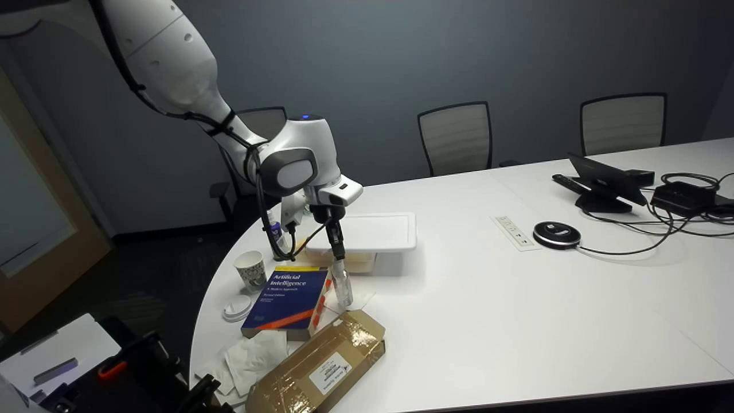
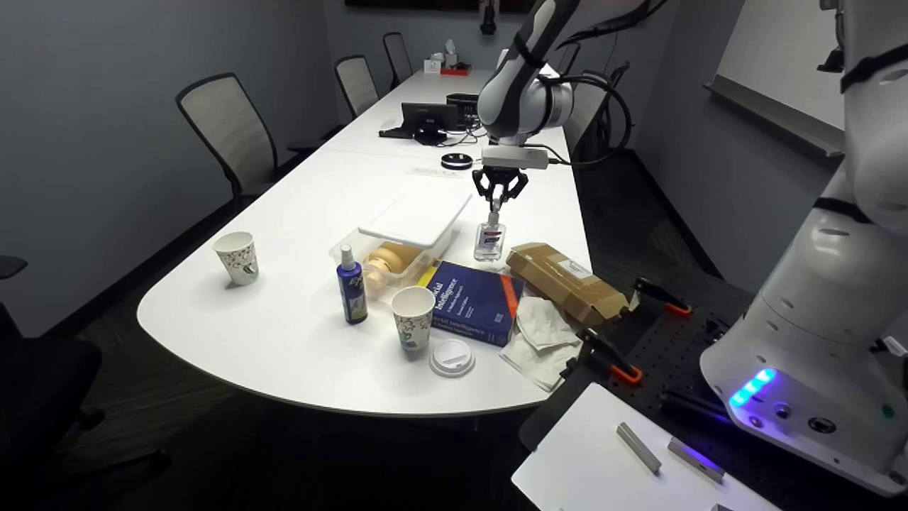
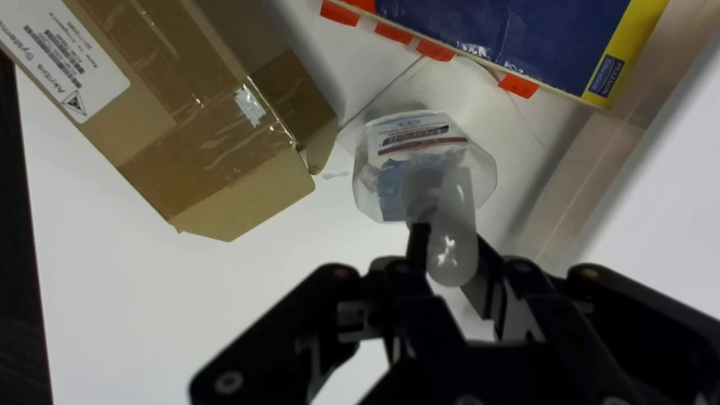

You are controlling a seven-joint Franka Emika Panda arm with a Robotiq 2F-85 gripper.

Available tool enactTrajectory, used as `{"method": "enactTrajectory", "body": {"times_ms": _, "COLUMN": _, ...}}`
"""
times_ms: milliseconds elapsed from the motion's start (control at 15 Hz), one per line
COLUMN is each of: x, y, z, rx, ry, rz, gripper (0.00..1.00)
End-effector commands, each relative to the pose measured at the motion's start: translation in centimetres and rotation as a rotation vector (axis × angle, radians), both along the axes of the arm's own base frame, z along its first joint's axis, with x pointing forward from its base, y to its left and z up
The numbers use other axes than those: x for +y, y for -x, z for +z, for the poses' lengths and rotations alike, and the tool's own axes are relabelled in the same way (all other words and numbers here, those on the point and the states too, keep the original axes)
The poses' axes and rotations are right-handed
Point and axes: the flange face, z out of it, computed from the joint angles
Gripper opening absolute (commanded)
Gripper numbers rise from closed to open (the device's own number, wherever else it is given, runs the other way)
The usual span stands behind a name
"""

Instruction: Remove the bottle from the bowl, then close the lid

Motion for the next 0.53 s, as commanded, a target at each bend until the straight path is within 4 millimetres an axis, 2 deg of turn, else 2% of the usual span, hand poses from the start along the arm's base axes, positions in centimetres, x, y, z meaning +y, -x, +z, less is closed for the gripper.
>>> {"method": "enactTrajectory", "body": {"times_ms": 0, "x": -0.2, "y": -0.9, "z": -0.4, "rx": 0.001, "ry": -0.020, "rz": -0.015, "gripper": 0.23}}
{"method": "enactTrajectory", "body": {"times_ms": 67, "x": -0.2, "y": -1.1, "z": -0.6, "rx": -0.007, "ry": -0.017, "rz": -0.021, "gripper": 0.45}}
{"method": "enactTrajectory", "body": {"times_ms": 200, "x": -0.2, "y": -1.3, "z": -0.6, "rx": -0.024, "ry": -0.020, "rz": -0.035, "gripper": 0.49}}
{"method": "enactTrajectory", "body": {"times_ms": 467, "x": 0.2, "y": -1.8, "z": 1.0, "rx": -0.060, "ry": -0.020, "rz": -0.048, "gripper": 0.75}}
